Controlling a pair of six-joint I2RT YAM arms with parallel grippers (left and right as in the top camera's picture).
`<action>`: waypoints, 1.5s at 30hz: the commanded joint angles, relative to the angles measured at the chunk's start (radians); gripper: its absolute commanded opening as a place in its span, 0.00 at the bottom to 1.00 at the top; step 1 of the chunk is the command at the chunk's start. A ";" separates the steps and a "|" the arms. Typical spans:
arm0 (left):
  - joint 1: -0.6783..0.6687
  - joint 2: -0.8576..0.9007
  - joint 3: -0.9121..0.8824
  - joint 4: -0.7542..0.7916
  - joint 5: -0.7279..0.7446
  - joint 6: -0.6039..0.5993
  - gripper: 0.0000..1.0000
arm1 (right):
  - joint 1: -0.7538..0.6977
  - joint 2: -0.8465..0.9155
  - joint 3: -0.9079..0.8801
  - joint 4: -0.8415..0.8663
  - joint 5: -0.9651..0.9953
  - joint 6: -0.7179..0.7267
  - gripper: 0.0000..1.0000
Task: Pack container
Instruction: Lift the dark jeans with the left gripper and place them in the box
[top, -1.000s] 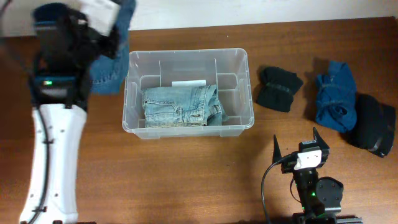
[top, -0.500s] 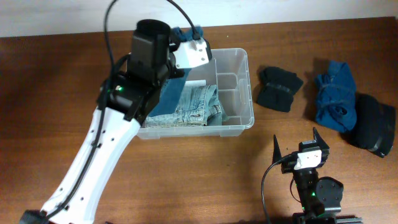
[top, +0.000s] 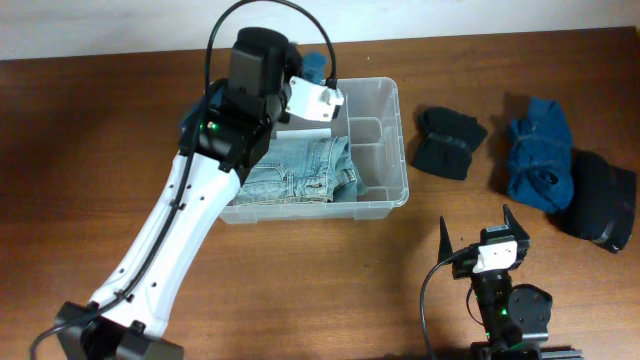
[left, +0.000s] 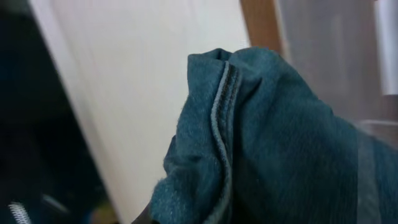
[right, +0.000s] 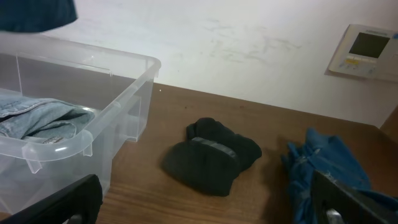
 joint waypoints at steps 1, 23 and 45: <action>0.001 0.029 0.050 0.062 0.007 0.228 0.00 | 0.003 -0.006 -0.005 -0.006 0.009 0.003 0.98; -0.140 0.134 0.048 -0.557 0.080 -0.135 0.09 | 0.003 -0.006 -0.005 -0.006 0.009 0.003 0.98; -0.007 0.137 0.075 -0.596 0.166 -1.696 0.99 | 0.003 -0.006 -0.005 -0.006 0.009 0.003 0.98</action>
